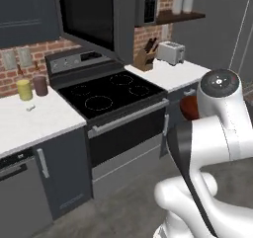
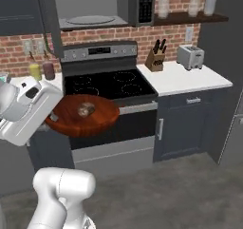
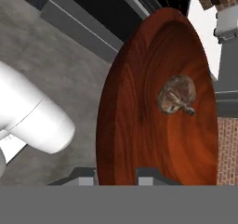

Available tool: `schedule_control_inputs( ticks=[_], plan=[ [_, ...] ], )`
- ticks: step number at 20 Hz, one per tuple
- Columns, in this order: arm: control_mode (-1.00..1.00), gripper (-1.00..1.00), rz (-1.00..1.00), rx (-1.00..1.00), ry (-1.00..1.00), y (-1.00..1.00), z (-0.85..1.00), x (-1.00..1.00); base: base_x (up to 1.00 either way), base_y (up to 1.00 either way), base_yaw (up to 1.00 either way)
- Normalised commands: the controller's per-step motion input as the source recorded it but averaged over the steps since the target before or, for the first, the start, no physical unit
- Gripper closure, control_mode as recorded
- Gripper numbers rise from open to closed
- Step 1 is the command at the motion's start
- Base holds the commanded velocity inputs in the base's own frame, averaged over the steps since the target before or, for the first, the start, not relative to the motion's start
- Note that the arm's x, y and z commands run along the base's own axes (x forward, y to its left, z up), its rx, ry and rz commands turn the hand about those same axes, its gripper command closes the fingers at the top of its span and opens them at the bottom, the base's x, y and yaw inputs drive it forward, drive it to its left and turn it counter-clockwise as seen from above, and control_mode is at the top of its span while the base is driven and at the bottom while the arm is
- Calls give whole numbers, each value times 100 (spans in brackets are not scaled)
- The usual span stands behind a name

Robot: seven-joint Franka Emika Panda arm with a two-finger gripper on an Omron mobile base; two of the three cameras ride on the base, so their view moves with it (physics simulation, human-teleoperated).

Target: Pick the mushroom from the sink and place it in the bowl. Then pick the bowl and place it in the microwave. Then close the microwave door and press the start button.

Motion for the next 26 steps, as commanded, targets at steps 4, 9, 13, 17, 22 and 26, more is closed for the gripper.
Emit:
schedule_control_inputs(
  ticks=[4, 9, 13, 17, 22, 26],
  plan=[
    [100, 100, 0, 0, 0, 0, 0, 0, 13, -45, 73],
    [100, 100, 0, 0, 0, 0, 0, 0, 4, -86, 51],
    [100, 100, 0, 0, 0, 0, 0, 0, 0, -100, 31],
    [100, 100, 0, 0, 0, 0, 0, 0, 34, -76, 7],
    [100, 100, 0, 0, 0, 0, 0, 0, 96, -13, 0],
    [100, 100, 0, 0, 0, 0, 0, 0, 88, 0, 0]
  ],
)
